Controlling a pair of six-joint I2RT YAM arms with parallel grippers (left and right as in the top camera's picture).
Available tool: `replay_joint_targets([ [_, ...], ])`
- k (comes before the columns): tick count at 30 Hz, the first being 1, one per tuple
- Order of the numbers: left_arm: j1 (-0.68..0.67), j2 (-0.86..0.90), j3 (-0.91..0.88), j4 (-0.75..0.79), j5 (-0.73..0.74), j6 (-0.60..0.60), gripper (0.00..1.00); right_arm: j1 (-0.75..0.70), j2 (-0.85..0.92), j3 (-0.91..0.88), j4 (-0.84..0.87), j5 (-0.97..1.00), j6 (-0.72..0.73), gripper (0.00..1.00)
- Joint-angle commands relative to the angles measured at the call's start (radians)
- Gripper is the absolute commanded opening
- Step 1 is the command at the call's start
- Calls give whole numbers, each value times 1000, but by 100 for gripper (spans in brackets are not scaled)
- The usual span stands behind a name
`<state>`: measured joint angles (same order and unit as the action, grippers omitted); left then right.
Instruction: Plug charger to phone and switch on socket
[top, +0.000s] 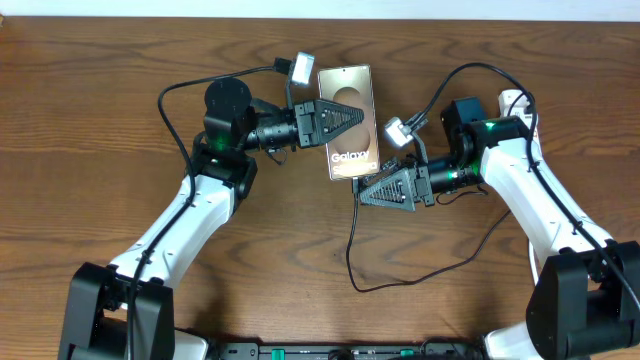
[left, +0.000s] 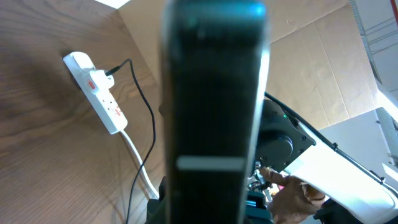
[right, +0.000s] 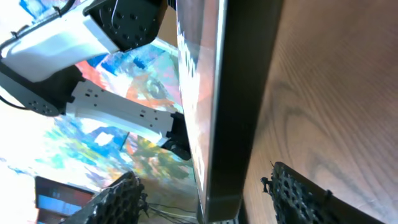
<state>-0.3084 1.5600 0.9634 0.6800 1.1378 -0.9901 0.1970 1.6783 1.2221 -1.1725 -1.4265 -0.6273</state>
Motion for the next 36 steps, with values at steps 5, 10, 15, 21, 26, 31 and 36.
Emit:
replay_joint_targets([
  [5, 4, -11, 7, 14, -5, 9, 7, 16, -4, -1, 14, 14, -70, 58],
  [10, 4, -11, 7, 17, -6, 0, 8, 43, -4, -21, 79, -2, -51, 58],
  [15, 4, -11, 7, 18, -5, -21, 7, 44, -4, -26, 164, -9, 38, 50],
  [21, 4, -11, 7, 18, -5, -21, 7, 45, -4, -26, 180, -9, 51, 19],
  [26, 4, -11, 7, 20, -5, -21, 8, 45, -4, -26, 197, -13, 83, 1],
  [31, 4, -11, 7, 20, -3, -19, 7, 45, -4, -26, 249, -68, 120, 1],
  [36, 4, -11, 7, 20, 18, 19, 7, 40, -4, -26, 332, -106, 221, 1],
])
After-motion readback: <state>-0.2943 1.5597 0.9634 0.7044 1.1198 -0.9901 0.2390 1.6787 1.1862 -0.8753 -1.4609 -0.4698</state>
